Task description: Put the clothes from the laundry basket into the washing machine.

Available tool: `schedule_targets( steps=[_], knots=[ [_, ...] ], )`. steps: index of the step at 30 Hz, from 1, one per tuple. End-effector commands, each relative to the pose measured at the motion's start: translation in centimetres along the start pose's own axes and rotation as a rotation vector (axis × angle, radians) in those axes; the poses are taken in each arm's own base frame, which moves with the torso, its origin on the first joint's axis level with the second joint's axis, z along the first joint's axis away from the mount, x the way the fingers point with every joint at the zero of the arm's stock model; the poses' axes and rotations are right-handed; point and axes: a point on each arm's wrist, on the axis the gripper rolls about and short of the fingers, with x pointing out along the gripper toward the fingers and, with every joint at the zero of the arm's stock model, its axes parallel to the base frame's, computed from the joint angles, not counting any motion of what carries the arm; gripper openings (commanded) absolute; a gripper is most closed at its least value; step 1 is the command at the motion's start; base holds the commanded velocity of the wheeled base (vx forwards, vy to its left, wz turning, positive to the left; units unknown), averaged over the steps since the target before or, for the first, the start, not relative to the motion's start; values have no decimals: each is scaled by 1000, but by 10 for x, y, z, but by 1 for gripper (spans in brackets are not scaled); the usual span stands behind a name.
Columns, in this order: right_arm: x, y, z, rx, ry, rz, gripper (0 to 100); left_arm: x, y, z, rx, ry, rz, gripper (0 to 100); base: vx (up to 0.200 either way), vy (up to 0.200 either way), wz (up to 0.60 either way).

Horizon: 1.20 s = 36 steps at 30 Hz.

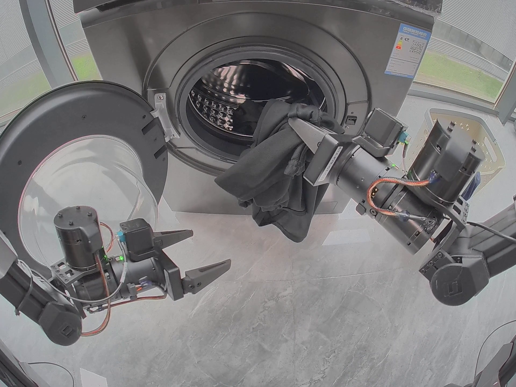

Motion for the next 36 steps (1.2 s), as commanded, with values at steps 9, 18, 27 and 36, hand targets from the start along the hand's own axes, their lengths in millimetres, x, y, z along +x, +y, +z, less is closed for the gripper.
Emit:
schedule_targets(
  steps=[9, 18, 27, 36],
  knots=[
    [-6, 10, -1, 10, 8, 23, 0, 60, 30, -2, -18, -80, 75, 100, 0, 0, 0],
    [-7, 16, 1, 15, 2, 39, 0, 86, 42, -3, -17, -133, 101, 100, 0, 0, 0],
    [-10, 18, 0, 17, 9, 45, 0, 109, 52, 2, 2, -200, 96, 100, 0, 0, 0],
    [-11, 18, -6, 16, 27, 42, 0, 116, 48, 12, 21, -247, 76, 100, 0, 0, 0]
  ],
)
